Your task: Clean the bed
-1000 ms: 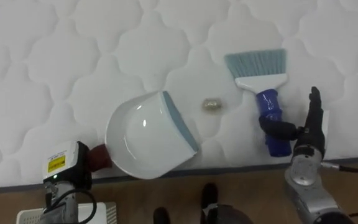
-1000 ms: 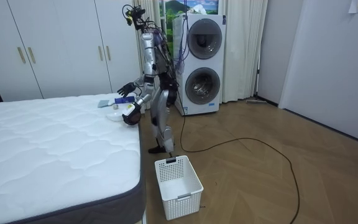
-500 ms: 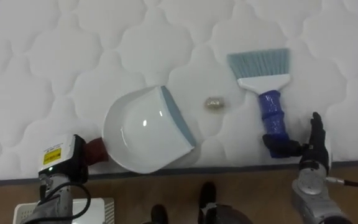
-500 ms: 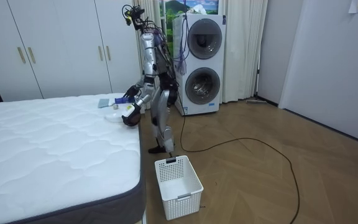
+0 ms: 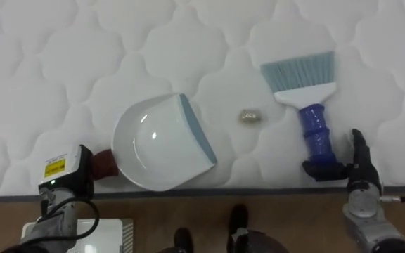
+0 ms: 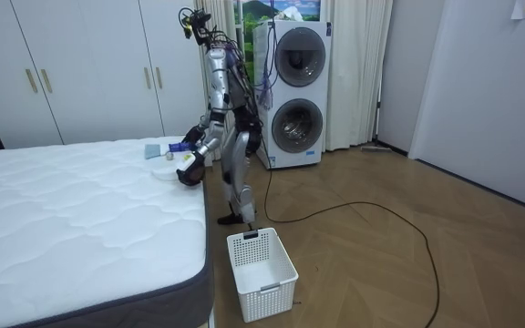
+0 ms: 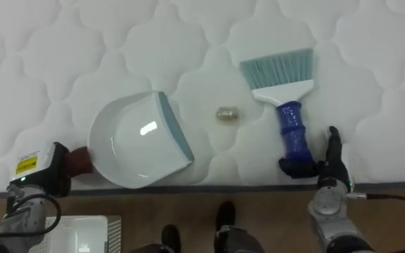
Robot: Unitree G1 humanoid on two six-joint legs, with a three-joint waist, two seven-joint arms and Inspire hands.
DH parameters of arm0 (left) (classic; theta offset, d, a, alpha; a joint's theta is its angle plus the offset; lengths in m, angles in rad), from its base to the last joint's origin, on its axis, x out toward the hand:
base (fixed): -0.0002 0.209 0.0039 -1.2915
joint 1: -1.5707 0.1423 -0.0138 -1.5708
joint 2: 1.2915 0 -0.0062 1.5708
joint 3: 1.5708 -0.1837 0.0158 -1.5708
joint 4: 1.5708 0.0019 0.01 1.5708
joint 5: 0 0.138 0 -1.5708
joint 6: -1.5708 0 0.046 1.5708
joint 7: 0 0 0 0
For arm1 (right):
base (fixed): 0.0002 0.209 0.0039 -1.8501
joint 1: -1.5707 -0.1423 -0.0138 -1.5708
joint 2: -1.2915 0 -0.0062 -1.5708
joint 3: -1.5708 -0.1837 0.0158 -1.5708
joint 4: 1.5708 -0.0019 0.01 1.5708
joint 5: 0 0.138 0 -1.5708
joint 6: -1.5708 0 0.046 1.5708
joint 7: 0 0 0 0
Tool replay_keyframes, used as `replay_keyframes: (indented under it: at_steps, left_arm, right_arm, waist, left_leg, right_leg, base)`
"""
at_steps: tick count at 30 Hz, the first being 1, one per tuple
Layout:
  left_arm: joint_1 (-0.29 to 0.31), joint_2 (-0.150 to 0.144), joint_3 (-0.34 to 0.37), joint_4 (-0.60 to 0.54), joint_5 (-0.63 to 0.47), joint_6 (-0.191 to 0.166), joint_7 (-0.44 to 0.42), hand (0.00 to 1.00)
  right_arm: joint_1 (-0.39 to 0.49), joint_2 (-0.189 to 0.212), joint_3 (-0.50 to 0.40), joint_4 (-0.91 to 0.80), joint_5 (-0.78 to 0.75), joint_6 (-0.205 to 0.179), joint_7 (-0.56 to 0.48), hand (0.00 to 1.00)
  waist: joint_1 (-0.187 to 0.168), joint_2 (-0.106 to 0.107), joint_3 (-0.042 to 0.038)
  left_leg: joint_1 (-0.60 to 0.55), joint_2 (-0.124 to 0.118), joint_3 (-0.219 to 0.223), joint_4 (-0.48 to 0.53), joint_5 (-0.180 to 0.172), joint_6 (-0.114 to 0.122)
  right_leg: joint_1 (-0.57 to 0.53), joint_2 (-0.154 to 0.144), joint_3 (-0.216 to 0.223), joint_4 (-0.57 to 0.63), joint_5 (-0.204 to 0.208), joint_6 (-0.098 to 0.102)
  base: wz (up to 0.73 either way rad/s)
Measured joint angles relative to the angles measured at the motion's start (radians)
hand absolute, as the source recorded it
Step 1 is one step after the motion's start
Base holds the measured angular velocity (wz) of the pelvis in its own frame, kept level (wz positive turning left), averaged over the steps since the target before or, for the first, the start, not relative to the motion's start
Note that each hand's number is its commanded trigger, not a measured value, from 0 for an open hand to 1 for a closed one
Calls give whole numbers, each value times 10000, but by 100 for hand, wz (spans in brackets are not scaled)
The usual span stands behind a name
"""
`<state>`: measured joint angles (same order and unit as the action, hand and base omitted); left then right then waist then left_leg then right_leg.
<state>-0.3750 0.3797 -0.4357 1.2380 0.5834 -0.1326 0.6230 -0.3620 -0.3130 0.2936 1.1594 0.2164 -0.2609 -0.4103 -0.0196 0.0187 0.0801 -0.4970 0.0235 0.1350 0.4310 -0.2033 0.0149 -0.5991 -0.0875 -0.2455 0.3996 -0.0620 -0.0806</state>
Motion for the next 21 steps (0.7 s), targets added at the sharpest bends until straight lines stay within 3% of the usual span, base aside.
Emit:
replay_keyframes:
  at_steps: [5,6,7,9,15,21]
  left_arm:
    - [-82,9,-1,2,-4,16,-33,100]
    - [-94,10,2,1,-7,25,-52,100]
    - [-94,9,1,0,-8,32,-64,100]
    - [-134,8,-2,-18,-7,103,-186,100]
    - [-153,6,-97,-173,-23,342,-280,100]
    - [-148,-14,-236,-431,-25,504,-303,100]
  right_arm:
    - [-33,-16,-7,6,-61,11,32,0]
    - [-67,-16,-14,12,-87,26,29,9]
    - [-84,-15,-12,19,-111,47,26,60]
    - [-141,-14,-12,20,-168,200,-29,100]
    - [-603,-276,-5,464,-106,507,-573,100]
    - [-830,-628,19,535,-12,1033,-716,100]
  waist:
    - [10,5,1]
    - [14,4,1]
    - [19,4,1]
    - [23,5,-1]
    - [40,5,-5]
    - [277,10,-11]
  left_leg:
    - [-136,11,-4,-13,-15,15]
    - [-168,7,-5,2,-16,19]
    - [-176,7,-5,12,-17,21]
    - [-179,0,-5,24,-25,33]
    - [-158,-1,18,23,-26,39]
    - [-148,40,18,4,-6,5]
  right_leg:
    - [-78,6,-32,-5,54,-22]
    - [-110,2,-31,-5,92,-21]
    - [-114,3,-31,-6,115,-19]
    - [-113,1,-28,-10,124,-10]
    - [-101,6,-10,-9,148,-7]
    - [-103,46,-24,-6,130,-59]
  base:
    - [0]
    - [0]
    - [-4]
    - [0]
    - [0]
    - [0]
